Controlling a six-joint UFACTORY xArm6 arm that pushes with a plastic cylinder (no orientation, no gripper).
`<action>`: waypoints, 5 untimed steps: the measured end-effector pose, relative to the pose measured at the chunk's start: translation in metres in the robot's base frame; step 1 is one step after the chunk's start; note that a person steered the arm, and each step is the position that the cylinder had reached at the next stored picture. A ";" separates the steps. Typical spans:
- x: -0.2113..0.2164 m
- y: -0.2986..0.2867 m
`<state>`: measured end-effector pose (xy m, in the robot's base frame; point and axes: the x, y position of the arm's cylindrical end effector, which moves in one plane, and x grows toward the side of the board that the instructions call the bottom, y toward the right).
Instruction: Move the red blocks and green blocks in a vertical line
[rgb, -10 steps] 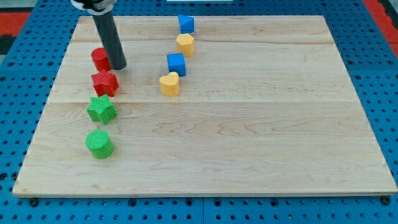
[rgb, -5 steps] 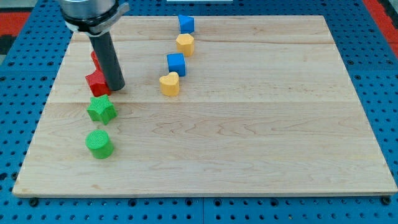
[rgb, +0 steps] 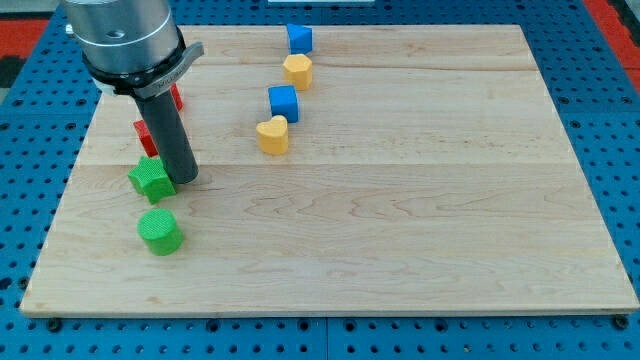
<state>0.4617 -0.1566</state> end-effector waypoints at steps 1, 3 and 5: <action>0.018 0.026; 0.097 0.047; 0.093 0.001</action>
